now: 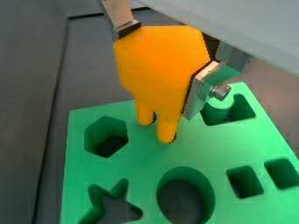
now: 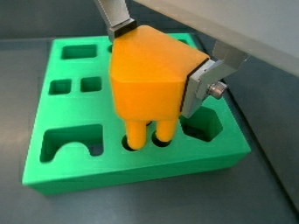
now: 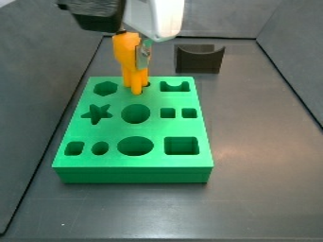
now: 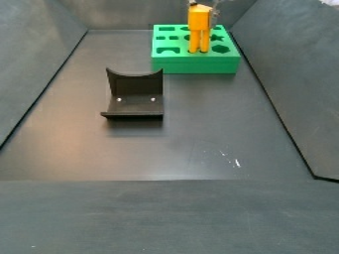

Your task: Insert the 3 prong object.

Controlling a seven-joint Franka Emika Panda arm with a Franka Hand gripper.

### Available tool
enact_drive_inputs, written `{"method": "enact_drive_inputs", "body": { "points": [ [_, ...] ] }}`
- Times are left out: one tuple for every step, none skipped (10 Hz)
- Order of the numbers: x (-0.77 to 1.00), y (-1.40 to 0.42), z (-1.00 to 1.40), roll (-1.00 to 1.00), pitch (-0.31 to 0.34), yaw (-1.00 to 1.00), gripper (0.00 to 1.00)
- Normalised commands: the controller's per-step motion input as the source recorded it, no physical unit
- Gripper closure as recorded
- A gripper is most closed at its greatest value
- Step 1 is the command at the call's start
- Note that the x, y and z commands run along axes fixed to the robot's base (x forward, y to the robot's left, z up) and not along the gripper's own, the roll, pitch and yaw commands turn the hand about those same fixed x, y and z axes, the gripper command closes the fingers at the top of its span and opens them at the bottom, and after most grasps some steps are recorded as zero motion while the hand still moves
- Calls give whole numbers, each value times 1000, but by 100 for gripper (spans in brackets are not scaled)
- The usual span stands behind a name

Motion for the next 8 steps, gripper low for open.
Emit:
{"method": "enact_drive_inputs", "body": {
  "points": [
    [354, 0, -266, -77, -13, -769, 100],
    [274, 0, -271, -26, 0, -717, 100],
    [229, 0, -280, -20, 0, -654, 100],
    [20, 0, -246, -56, -14, -314, 100],
    [-3, 0, -271, -46, -81, -46, 100],
    [-111, 0, -389, 0, -200, 3, 100],
    [-126, 0, -434, 0, -260, 109, 100],
    [-123, 0, -494, 127, -324, 60, 100]
  ]
}}
